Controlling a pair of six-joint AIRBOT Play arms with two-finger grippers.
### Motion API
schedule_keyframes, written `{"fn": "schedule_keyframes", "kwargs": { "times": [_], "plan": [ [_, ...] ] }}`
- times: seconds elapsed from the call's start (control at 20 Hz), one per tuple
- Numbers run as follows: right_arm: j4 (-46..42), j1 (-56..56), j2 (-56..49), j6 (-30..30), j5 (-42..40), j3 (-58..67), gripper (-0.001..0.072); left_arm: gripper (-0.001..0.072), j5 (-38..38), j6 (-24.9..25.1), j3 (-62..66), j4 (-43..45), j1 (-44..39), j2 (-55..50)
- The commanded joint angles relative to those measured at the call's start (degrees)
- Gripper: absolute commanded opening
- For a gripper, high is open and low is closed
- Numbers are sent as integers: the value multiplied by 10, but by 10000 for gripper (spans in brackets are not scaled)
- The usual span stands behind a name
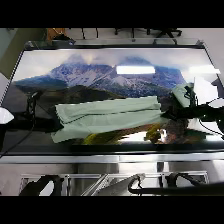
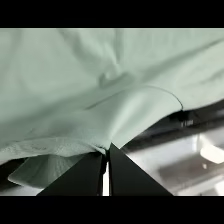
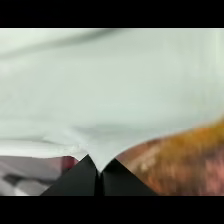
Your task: Fold the shirts.
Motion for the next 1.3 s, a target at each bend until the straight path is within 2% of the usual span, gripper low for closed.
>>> {"fn": "schedule_keyframes", "kwargs": {
  "times": [0.0, 0.2, 0.4, 0.5, 0.6, 0.65, 0.7, 0.75, 0.8, 0.85, 0.95, 1.25],
  "plan": [
    [131, 0, -83, -115, -95, 24, 20, 18, 69, 17, 88, 1, 0, -120],
    [189, 0, -206, -192, -160, 61, 20, 18, 94, 21, 172, 2, 2, -259],
    [311, 4, -285, -303, -164, 74, 30, 18, 107, 31, 220, 1, 3, -370],
    [323, 8, -289, -338, -164, 77, 164, 21, 96, 28, 243, 0, 3, -412],
    [295, 7, -282, -344, -150, 95, 166, 23, 57, 28, 269, 1, 3, -439],
    [256, 7, -274, -331, -149, 110, 241, 126, 38, 28, 280, 1, 3, -445],
    [215, 7, -268, -308, -149, 128, 419, 474, 21, 28, 291, 1, 3, -447],
    [171, 7, -265, -272, -149, 149, 444, 633, 10, 21, 304, 1, 4, -447],
    [129, 8, -266, -235, -147, 169, 456, 630, -4, 17, 323, 1, 6, -447],
    [85, 8, -269, -198, -145, 186, 524, 629, -16, 10, 343, 1, 9, -446],
    [37, 8, -282, -150, -137, 205, 527, 630, -42, -11, 389, -2, 14, -446],
    [40, 23, -330, -150, -83, 207, 509, 629, -80, -26, 470, -5, -13, -446]
  ]
}}
